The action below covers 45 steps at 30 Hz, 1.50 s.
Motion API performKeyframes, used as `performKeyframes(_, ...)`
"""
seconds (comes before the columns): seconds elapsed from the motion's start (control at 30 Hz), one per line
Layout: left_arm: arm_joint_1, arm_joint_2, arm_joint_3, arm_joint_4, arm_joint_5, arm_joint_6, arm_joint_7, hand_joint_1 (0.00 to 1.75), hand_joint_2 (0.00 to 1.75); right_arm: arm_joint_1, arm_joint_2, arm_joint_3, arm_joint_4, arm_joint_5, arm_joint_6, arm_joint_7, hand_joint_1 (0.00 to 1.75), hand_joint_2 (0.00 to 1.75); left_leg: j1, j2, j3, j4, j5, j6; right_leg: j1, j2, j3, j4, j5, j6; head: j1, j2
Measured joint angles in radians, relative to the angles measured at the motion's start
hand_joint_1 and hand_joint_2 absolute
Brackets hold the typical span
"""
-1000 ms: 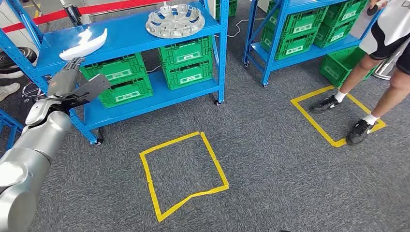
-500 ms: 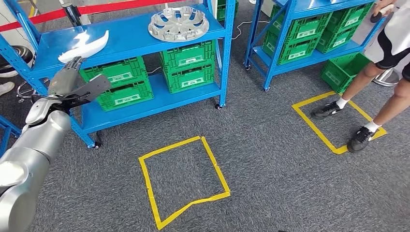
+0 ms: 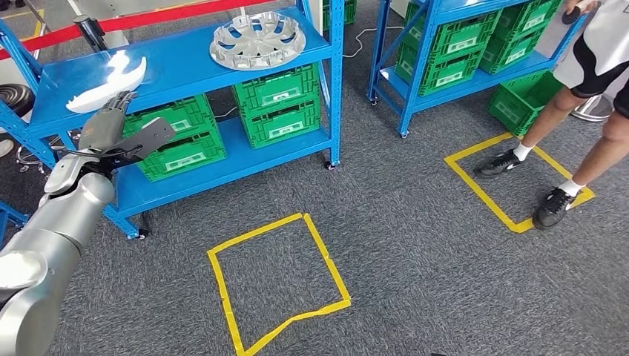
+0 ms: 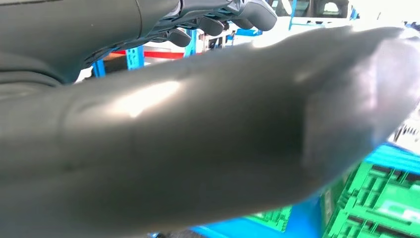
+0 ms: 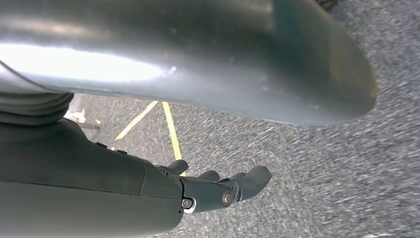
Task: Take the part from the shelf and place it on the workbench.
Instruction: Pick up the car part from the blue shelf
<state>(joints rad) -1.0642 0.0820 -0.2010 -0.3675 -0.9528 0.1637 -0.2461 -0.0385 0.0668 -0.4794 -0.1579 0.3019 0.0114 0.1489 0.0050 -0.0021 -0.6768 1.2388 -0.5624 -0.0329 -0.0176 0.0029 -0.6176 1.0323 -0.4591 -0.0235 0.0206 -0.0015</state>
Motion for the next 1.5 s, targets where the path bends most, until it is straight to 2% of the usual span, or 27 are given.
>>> performKeyframes(0.03,0.003,0.000,0.000,0.000,0.000,0.000,0.000,0.00,0.00,0.001,0.000,0.000,0.000,0.000,0.000,0.000,0.00,0.00,0.000,0.000,-0.026,0.034,-0.016,-0.001,0.000,0.001,0.005,0.000,-0.005,0.000,0.000,0.000)
performKeyframes(0.07,0.006,0.000,0.000,0.001,0.000,0.000,0.001,0.00,0.00,0.001,0.000,0.000,0.000,0.000,0.000,0.000,0.00,0.00,0.000,0.000,-0.045,0.035,-0.004,-0.001,0.000,0.003,0.018,0.000,-0.015,0.001,0.000,0.000)
performKeyframes(0.1,0.008,0.001,0.000,0.001,0.000,0.000,0.001,0.00,0.00,0.002,0.000,0.000,0.000,0.000,0.000,0.000,0.00,0.00,0.000,0.000,-0.037,-0.023,0.038,0.003,0.001,0.005,0.034,0.001,-0.027,0.005,0.000,0.000)
performKeyframes(0.17,0.008,0.004,0.000,0.001,0.000,0.000,0.000,0.00,0.00,0.001,0.000,0.000,-0.001,-0.001,0.000,0.000,0.00,0.00,-0.004,-0.001,0.002,-0.163,0.124,0.019,0.003,0.009,0.065,0.001,-0.052,0.024,-0.001,0.000)
performKeyframes(0.2,0.007,0.005,-0.001,0.000,0.001,0.000,-0.001,0.00,0.00,0.001,0.000,-0.001,-0.001,-0.002,0.000,0.000,0.00,0.00,-0.005,-0.001,0.022,-0.206,0.142,0.028,0.004,0.009,0.073,0.003,-0.058,0.034,-0.002,0.000)
performKeyframes(0.27,0.003,0.002,-0.003,-0.003,0.002,-0.002,-0.005,0.00,0.00,0.001,0.000,-0.002,-0.002,-0.008,-0.003,-0.001,0.00,0.00,-0.003,-0.002,0.040,-0.210,0.136,0.042,0.004,0.008,0.074,0.023,-0.068,0.045,-0.002,0.000)
performKeyframes(0.33,-0.003,-0.004,-0.008,-0.005,0.003,-0.005,-0.007,0.00,0.00,-0.001,0.002,-0.004,-0.003,-0.017,-0.009,-0.001,0.00,0.00,-0.002,-0.002,0.053,-0.212,0.130,0.054,0.002,0.004,0.033,0.100,-0.099,0.051,-0.001,0.000)
performKeyframes(0.4,-0.004,-0.013,-0.015,-0.005,0.004,-0.008,-0.005,0.00,0.00,0.000,0.004,-0.008,-0.003,-0.022,-0.014,0.001,0.00,0.00,-0.004,-0.004,0.058,-0.211,0.121,0.061,0.001,0.003,-0.048,0.222,-0.141,0.057,0.000,0.000)
performKeyframes(0.43,-0.002,-0.019,-0.020,-0.005,0.006,-0.009,-0.002,0.00,0.00,0.002,0.005,-0.009,-0.003,-0.022,-0.014,0.003,0.00,0.00,-0.006,-0.006,0.062,-0.210,0.115,0.062,0.002,0.003,-0.083,0.260,-0.149,0.059,0.000,0.000)
performKeyframes(0.47,0.001,-0.023,-0.024,-0.005,0.010,-0.009,0.000,0.00,0.00,0.004,0.006,-0.010,-0.003,-0.020,-0.013,0.005,0.00,0.00,-0.007,-0.008,0.067,-0.208,0.109,0.062,0.002,0.003,-0.102,0.266,-0.137,0.060,0.000,0.000)
performKeyframes(0.5,0.003,-0.025,-0.028,-0.005,0.014,-0.007,0.001,0.00,0.00,0.005,0.007,-0.010,-0.003,-0.017,-0.012,0.007,0.00,0.00,-0.007,-0.009,0.074,-0.207,0.102,0.060,0.003,0.002,-0.104,0.234,-0.104,0.057,0.000,0.000)
performKeyframes(0.57,0.004,-0.027,-0.036,-0.007,0.023,0.000,0.002,0.00,0.00,0.005,0.009,-0.010,-0.003,-0.010,-0.010,0.012,0.00,0.00,-0.008,-0.008,0.092,-0.205,0.085,0.055,0.006,0.001,-0.067,0.106,-0.013,0.045,0.000,0.000)
performKeyframes(0.63,0.002,-0.024,-0.045,-0.008,0.029,0.007,0.005,0.00,0.00,0.005,0.010,-0.010,-0.003,-0.002,-0.010,0.017,0.00,0.00,-0.009,-0.005,0.102,-0.206,0.074,0.046,0.013,0.000,-0.036,0.017,0.021,0.033,-0.001,0.000)
performKeyframes(0.7,0.002,-0.014,-0.052,-0.009,0.034,0.012,0.008,0.00,0.00,0.006,0.010,-0.010,-0.003,0.007,-0.009,0.014,0.00,0.00,-0.011,-0.004,0.108,-0.203,0.070,0.034,0.017,-0.001,-0.027,0.000,0.014,0.022,-0.002,0.000)
performKeyframes(0.8,-0.002,0.011,-0.062,-0.009,0.048,0.013,0.000,0.00,0.00,0.005,0.011,-0.010,-0.003,0.013,-0.001,0.003,0.00,0.00,-0.010,-0.004,0.099,-0.167,0.054,0.017,0.011,0.002,-0.004,-0.008,0.014,0.006,-0.007,0.000)
performKeyframes(0.9,-0.015,0.022,-0.084,-0.007,0.053,0.011,0.007,0.00,0.00,0.004,0.011,-0.011,-0.003,0.007,0.005,-0.004,0.00,0.00,-0.004,-0.003,0.009,-0.013,-0.006,0.002,0.007,0.003,0.013,-0.010,0.000,0.000,-0.014,0.000)
performKeyframes(0.93,-0.014,0.022,-0.091,-0.005,0.053,0.011,0.013,0.00,0.00,0.005,0.011,-0.011,-0.003,0.005,0.008,-0.007,0.00,0.00,-0.002,-0.003,-0.025,0.034,-0.019,-0.001,0.006,0.003,0.019,-0.010,-0.006,0.000,-0.013,0.000)
performKeyframes(0.97,-0.010,0.022,-0.095,-0.004,0.052,0.013,0.018,0.00,0.00,0.005,0.011,-0.011,-0.003,0.004,0.012,-0.011,0.00,0.00,0.000,-0.003,-0.047,0.055,-0.015,-0.004,0.006,0.002,0.026,-0.009,-0.012,0.001,-0.013,0.000)
performKeyframes(1.0,-0.005,0.022,-0.099,-0.003,0.053,0.016,0.023,0.00,0.00,0.006,0.011,-0.011,-0.003,0.004,0.017,-0.015,0.00,0.00,0.002,-0.002,-0.053,0.045,0.007,-0.005,0.005,0.002,0.035,-0.009,-0.019,0.002,-0.013,0.000)
performKeyframes(1.07,-0.001,0.028,-0.102,-0.002,0.057,0.025,0.027,0.00,0.00,0.006,0.011,-0.011,-0.003,0.007,0.029,-0.023,0.00,0.00,0.004,-0.001,-0.019,-0.068,0.094,-0.005,0.002,0.004,0.054,-0.009,-0.033,0.008,-0.013,0.000)
performKeyframes(1.1,-0.001,0.036,-0.104,-0.002,0.061,0.031,0.026,0.00,0.00,0.005,0.011,-0.011,-0.003,0.012,0.034,-0.026,0.00,0.00,0.003,0.000,0.000,-0.128,0.122,-0.004,0.002,0.005,0.061,-0.008,-0.039,0.013,-0.013,0.000)
performKeyframes(1.17,0.000,0.057,-0.110,-0.001,0.074,0.037,0.019,0.00,0.00,0.004,0.011,-0.011,-0.003,0.022,0.043,-0.031,0.00,0.00,-0.002,0.004,0.024,-0.198,0.140,0.008,0.002,0.008,0.065,-0.008,-0.048,0.025,-0.014,0.000)
performKeyframes(1.27,0.007,0.090,-0.116,-0.001,0.090,0.033,0.000,0.00,0.00,0.004,0.010,-0.011,-0.003,0.025,0.054,-0.035,0.00,0.00,-0.003,0.003,0.037,-0.208,0.134,0.034,0.004,0.008,0.067,0.002,-0.053,0.042,-0.015,0.000)
performKeyframes(1.33,0.003,0.101,-0.122,-0.003,0.095,0.027,-0.001,0.00,0.00,0.001,0.010,-0.011,-0.003,0.022,0.060,-0.036,0.00,0.00,0.000,0.000,0.048,-0.210,0.128,0.046,0.003,0.004,0.034,0.064,-0.066,0.049,-0.015,0.000)
performKeyframes(1.43,-0.001,0.098,-0.134,-0.003,0.097,0.019,0.013,0.00,0.00,-0.002,0.010,-0.011,-0.003,0.016,0.064,-0.036,0.00,0.00,-0.004,-0.006,0.061,-0.210,0.115,0.058,0.004,0.001,-0.085,0.239,-0.121,0.054,-0.014,0.000)
performKeyframes(1.47,0.000,0.094,-0.140,-0.002,0.097,0.017,0.018,0.00,0.00,-0.002,0.010,-0.011,-0.003,0.014,0.066,-0.035,0.00,0.00,-0.006,-0.009,0.067,-0.209,0.109,0.059,0.005,0.001,-0.116,0.269,-0.127,0.052,-0.014,0.000)
performKeyframes(1.5,0.001,0.090,-0.146,-0.002,0.097,0.016,0.023,0.00,0.00,-0.001,0.010,-0.011,-0.003,0.012,0.067,-0.035,0.00,0.00,-0.008,-0.011,0.074,-0.209,0.103,0.060,0.008,0.001,-0.129,0.263,-0.113,0.047,-0.014,0.000)
